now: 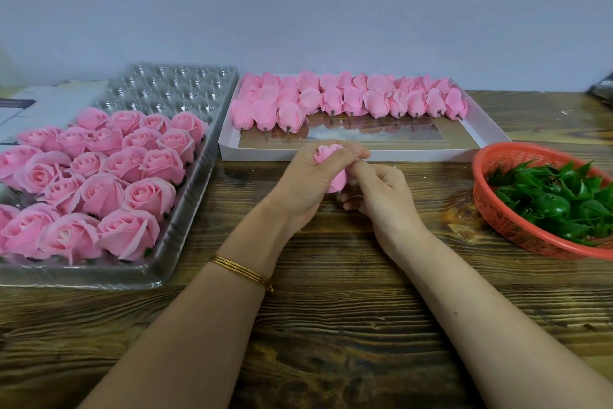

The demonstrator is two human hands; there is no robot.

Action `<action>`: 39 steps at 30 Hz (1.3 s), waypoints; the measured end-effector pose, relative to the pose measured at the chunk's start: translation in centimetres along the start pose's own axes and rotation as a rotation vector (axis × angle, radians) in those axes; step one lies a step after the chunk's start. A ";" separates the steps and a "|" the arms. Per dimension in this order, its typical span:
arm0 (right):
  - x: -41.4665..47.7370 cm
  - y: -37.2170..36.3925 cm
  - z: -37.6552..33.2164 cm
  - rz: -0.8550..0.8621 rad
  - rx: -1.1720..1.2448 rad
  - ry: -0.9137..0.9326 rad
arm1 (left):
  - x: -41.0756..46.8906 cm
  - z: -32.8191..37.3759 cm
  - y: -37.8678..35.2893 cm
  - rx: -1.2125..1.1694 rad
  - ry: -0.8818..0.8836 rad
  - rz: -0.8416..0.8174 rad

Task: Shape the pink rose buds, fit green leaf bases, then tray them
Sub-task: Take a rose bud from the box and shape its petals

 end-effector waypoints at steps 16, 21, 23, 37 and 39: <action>-0.8 -1.0 -0.8 -0.114 -0.014 0.024 | 0.2 -0.5 1.9 -0.101 0.036 0.148; -0.9 -1.5 -0.9 -0.137 -0.120 0.072 | 0.6 -1.0 2.5 -0.168 0.049 0.197; -0.7 -1.4 -0.8 -0.116 -0.152 0.102 | 0.6 -0.8 2.4 -0.160 0.030 0.195; -0.7 -1.3 -1.3 -0.100 -0.173 0.187 | 0.1 -0.2 1.1 -0.130 0.026 0.110; -0.8 -1.4 -1.3 -0.132 -0.154 0.163 | 0.0 -0.1 1.2 -0.102 0.013 0.116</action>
Point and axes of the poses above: each hand's wrist, its own x-axis towards the middle knuckle, its own y-axis out of the back of the hand, z = x × y, the point moved 10 cm from there along x, towards the middle knuckle
